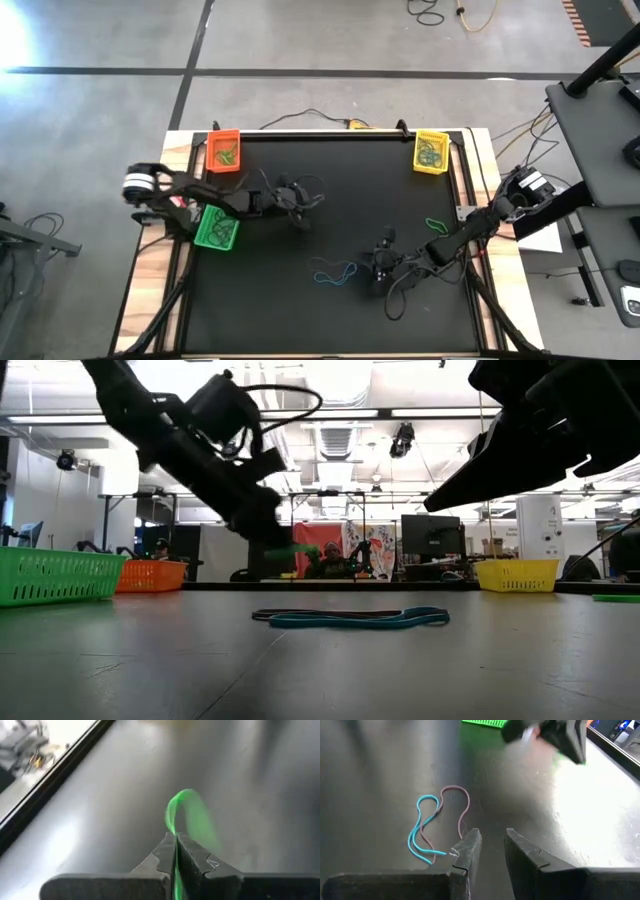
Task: Sort rubber bands into baskets
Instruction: Put the left green rubber band into the orange bin
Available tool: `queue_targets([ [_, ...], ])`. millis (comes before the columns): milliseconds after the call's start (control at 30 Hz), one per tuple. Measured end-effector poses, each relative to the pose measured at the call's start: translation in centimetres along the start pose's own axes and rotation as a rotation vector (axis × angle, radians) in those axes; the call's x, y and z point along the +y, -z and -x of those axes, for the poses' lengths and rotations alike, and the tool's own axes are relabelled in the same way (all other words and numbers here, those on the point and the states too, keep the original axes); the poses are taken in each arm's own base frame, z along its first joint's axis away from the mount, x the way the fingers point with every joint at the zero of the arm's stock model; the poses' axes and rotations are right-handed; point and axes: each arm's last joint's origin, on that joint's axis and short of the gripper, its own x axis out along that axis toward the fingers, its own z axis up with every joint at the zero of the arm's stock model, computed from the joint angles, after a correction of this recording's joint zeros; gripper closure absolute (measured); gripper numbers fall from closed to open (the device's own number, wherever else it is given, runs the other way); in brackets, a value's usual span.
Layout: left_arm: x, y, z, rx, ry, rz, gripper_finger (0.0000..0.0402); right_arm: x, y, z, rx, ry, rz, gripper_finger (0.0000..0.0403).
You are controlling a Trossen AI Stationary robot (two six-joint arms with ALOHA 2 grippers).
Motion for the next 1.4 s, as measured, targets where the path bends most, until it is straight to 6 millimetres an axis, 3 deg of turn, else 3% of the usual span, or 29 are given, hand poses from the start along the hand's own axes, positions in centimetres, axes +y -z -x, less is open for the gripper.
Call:
queue_targets([
  [200, 2.4, -1.6, 3.1, 0.012, -0.029, 0.017, 0.0401, -0.1, 0.1, -0.1, 0.007, 0.006, 0.003, 0.0321],
  [467, 6.7, -1.0, 7.0, 0.182, -0.168, 0.067, 0.0401, -0.1, 0.1, -0.1, 0.007, 0.005, -0.003, 0.0321],
  [600, 10.7, 0.1, 8.8, 0.292, -0.357, 0.191, 0.0401, -0.1, 0.1, -0.1, 0.007, 0.006, -0.004, 0.0321],
  [767, 15.4, 2.0, 10.1, 0.384, -0.724, 0.402, 0.0401, -0.1, 0.0, -0.1, 0.006, 0.006, -0.006, 0.0321],
  [900, 17.4, 3.4, 9.8, 0.512, -0.806, 0.478, 0.0401, -0.1, 0.0, -0.1, 0.006, 0.007, -0.037, 0.0321],
  [1233, 21.9, 3.0, 6.8, 0.826, -0.83, 0.406, 0.0402, -0.4, 0.0, -0.2, 0.007, 0.017, -0.081, 0.0321],
  [1400, 24.5, 3.9, 5.5, 0.993, -0.847, 0.424, 0.0401, -0.4, 0.1, -0.2, 0.01, 0.018, -0.119, 0.0321],
])
